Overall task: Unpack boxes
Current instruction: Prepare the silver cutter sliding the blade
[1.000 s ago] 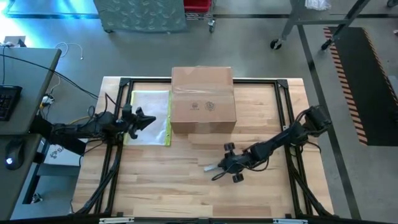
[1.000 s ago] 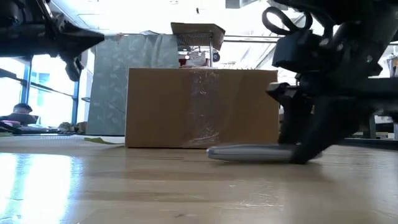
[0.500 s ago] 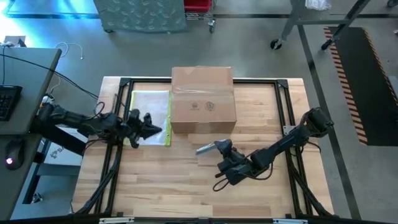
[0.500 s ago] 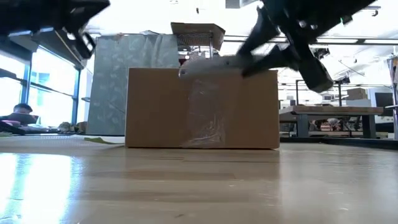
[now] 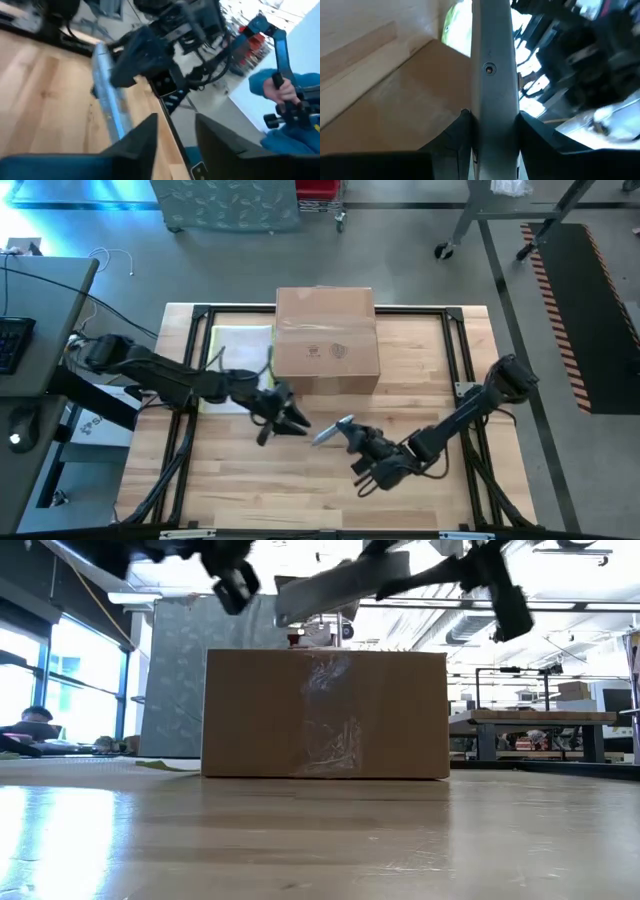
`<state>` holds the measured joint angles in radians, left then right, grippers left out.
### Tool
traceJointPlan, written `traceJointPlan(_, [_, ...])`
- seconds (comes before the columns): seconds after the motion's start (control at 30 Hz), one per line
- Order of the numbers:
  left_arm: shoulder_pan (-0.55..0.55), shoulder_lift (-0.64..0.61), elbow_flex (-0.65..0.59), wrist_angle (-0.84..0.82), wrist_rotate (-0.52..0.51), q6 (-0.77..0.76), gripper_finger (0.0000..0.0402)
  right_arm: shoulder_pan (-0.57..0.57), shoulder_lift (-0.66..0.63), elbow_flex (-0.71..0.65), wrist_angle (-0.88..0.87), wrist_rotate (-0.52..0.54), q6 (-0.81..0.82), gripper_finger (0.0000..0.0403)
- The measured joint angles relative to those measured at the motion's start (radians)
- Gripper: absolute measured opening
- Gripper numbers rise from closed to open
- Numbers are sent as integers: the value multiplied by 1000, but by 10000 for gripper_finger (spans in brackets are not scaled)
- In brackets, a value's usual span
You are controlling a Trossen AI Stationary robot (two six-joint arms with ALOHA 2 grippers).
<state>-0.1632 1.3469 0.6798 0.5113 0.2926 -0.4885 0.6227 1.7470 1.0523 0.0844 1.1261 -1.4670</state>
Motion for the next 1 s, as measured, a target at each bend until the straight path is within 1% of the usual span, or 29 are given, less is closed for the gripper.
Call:
traceJointPlan(0.17, [41, 94, 50, 1, 85, 3, 220, 25, 0, 0, -1, 7, -37, 112])
traceJointPlan(0.27, [52, 134, 56, 1, 93, 38, 252, 34, 0, 0, 6, 17, -41, 112])
traceJointPlan(0.33, [53, 160, 55, 4, 93, 45, 266, 35, 0, 0, 6, 17, -41, 112])
traceJointPlan(0.43, [53, 201, 57, 24, 105, 16, 273, 28, 0, 0, 2, 8, -67, 112])
traceJointPlan(0.53, [53, 250, 60, 53, 153, -51, 274, 15, -1, 0, 17, -14, -119, 112])
traceJointPlan(0.7, [53, 329, 62, 199, 262, -161, 274, -18, -2, 0, 43, -93, -148, 112])
traceJointPlan(0.83, [53, 377, 62, 256, 265, -190, 274, -40, -2, 0, 99, -99, -173, 112])
traceJointPlan(1.0, [53, 416, 62, 345, 269, -189, 274, -50, -2, 0, 168, -128, -200, 112])
